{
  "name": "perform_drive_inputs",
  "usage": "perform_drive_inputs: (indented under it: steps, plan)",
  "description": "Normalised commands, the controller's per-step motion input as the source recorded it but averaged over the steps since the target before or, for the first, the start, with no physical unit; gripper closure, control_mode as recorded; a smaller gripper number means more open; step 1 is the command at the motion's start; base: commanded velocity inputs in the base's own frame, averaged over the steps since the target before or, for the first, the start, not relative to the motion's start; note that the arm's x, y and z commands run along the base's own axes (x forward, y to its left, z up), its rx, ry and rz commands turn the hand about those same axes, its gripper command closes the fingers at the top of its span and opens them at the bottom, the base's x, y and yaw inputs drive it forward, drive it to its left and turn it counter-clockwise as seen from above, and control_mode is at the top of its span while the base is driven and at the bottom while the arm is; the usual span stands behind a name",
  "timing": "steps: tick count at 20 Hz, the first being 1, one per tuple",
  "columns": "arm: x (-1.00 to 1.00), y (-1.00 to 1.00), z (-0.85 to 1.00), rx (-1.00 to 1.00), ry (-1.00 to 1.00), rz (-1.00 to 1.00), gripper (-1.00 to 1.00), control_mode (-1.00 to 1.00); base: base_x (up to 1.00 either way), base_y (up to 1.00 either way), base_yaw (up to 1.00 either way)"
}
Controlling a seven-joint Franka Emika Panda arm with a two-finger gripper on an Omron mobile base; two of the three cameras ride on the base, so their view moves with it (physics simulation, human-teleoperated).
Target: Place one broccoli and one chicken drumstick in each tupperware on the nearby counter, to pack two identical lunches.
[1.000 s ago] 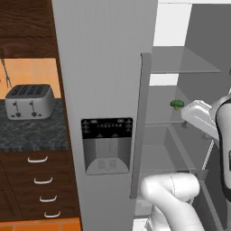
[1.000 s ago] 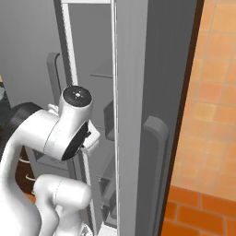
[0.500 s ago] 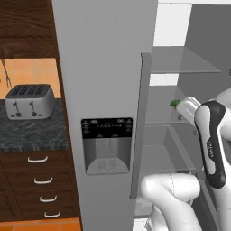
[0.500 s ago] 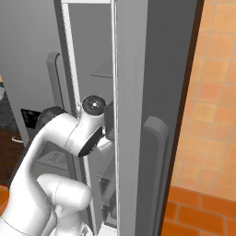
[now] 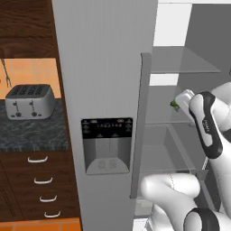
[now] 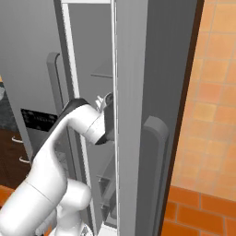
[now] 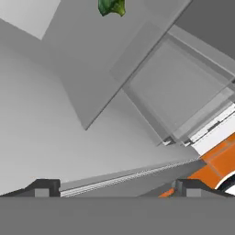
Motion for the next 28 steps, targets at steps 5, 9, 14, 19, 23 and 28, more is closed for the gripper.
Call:
perform_drive_inputs:
  steps: [5, 9, 14, 19, 23, 28]
  plan:
    - [0.73, -0.28, -0.24, 0.0, 0.01, -0.19, -1.0, -1.0, 0.0, 0.0, 0.0]
    - [0.69, -0.37, -0.34, 0.0, 0.0, -0.27, -1.0, -1.0, 0.0, 0.0, 0.0]
    - [0.43, -0.23, -0.2, 0.0, 0.0, -0.12, -1.0, -1.0, 0.0, 0.0, 0.0]
    - [0.31, -0.34, -0.07, 0.03, 0.0, -0.02, -1.0, -1.0, 0.0, 0.0, 0.0]
    - [0.32, -0.4, -0.01, 0.04, 0.0, 0.0, -1.0, -1.0, 0.0, 0.0, 0.0]
    - [0.48, -0.49, -0.01, 0.02, 0.0, 0.0, -1.0, -1.0, 0.0, 0.0, 0.0]
